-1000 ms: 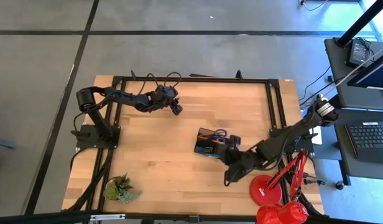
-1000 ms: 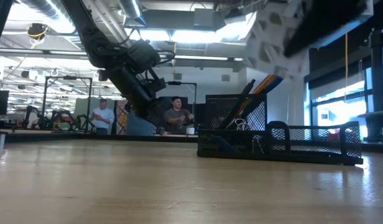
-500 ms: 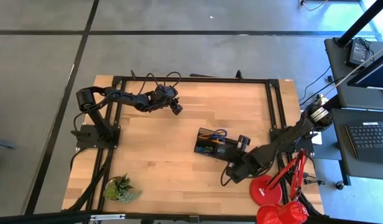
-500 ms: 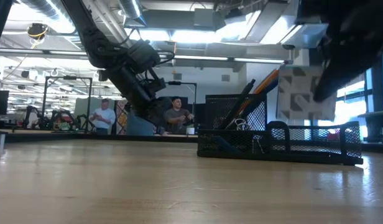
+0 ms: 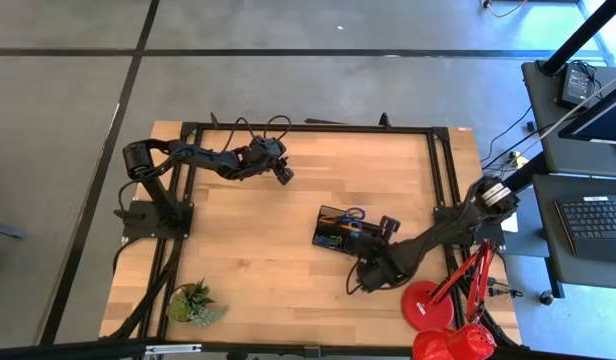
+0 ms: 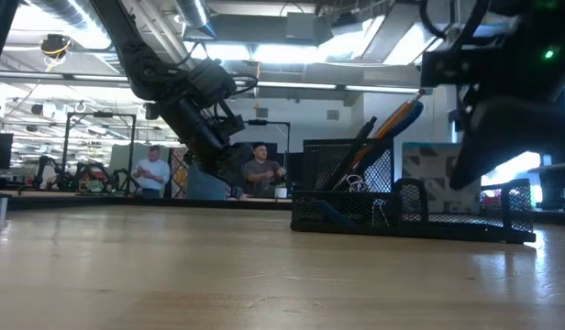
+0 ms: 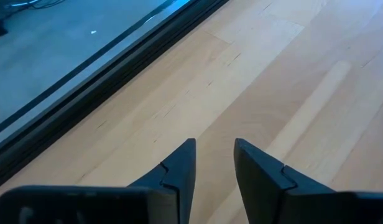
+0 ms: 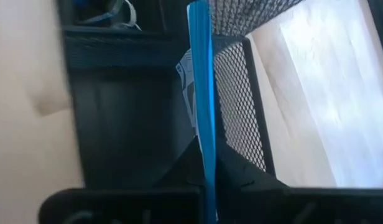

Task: Pick and place office supplies into organizer
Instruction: Put the blue sticky note pad into the black desk organizer

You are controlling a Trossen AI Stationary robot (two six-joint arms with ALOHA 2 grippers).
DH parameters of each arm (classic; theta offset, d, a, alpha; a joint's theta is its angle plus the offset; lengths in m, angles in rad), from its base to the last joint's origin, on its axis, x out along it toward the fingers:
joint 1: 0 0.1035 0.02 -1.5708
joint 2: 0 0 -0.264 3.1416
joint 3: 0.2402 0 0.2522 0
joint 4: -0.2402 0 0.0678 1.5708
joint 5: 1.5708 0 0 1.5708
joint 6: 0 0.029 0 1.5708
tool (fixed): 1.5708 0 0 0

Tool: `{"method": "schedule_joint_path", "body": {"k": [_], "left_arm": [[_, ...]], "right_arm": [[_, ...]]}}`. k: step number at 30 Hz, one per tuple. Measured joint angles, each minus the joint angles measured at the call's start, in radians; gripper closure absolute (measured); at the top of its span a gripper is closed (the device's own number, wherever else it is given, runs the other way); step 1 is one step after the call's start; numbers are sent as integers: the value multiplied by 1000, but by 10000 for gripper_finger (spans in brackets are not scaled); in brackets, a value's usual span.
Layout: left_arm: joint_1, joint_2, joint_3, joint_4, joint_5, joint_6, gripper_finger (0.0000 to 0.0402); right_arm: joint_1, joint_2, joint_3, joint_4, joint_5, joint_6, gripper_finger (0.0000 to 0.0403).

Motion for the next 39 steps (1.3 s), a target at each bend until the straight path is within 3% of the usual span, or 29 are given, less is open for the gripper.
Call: {"method": "schedule_joint_path", "body": {"k": [12, 23, 39], "left_arm": [[0, 0, 0, 0, 0, 0, 300], [0, 0, 0, 0, 0, 0, 301], [0, 0, 0, 0, 0, 0, 302]], "right_arm": [[-52, 53, 0, -14, -22, -2, 393], [-53, 53, 0, -16, -87, -12, 366], [-53, 53, 0, -9, -128, -57, 360]]}}
